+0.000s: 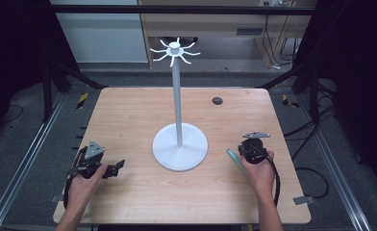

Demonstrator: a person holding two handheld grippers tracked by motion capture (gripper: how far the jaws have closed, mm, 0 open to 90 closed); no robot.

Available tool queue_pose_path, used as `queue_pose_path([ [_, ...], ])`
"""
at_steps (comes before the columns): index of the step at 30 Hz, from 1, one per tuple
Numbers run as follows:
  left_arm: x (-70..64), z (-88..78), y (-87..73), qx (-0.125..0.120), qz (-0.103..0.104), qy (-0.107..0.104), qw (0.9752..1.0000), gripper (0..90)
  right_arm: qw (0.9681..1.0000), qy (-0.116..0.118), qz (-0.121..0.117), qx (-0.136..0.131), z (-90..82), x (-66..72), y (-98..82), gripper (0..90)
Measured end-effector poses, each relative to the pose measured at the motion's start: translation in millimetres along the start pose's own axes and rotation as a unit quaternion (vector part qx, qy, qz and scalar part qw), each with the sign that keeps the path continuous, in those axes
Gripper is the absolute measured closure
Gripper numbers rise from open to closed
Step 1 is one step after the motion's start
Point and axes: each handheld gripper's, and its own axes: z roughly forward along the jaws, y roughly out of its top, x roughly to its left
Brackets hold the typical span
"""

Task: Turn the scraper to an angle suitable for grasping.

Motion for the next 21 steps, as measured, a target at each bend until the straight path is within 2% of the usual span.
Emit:
queue_pose_path([
  [4,-0.7,-0.2,0.4,0.000,0.002,-0.001,1.0000,3.6,0.9999,0.002,-0.006,0.009,0.2,-1.2,-6.0,90.0],
  [21,-2.5,1.3,1.0,0.006,0.010,0.000,0.9999,3.9,0.9992,0.011,-0.011,0.037,13.4,0.3,-7.7,90.0],
])
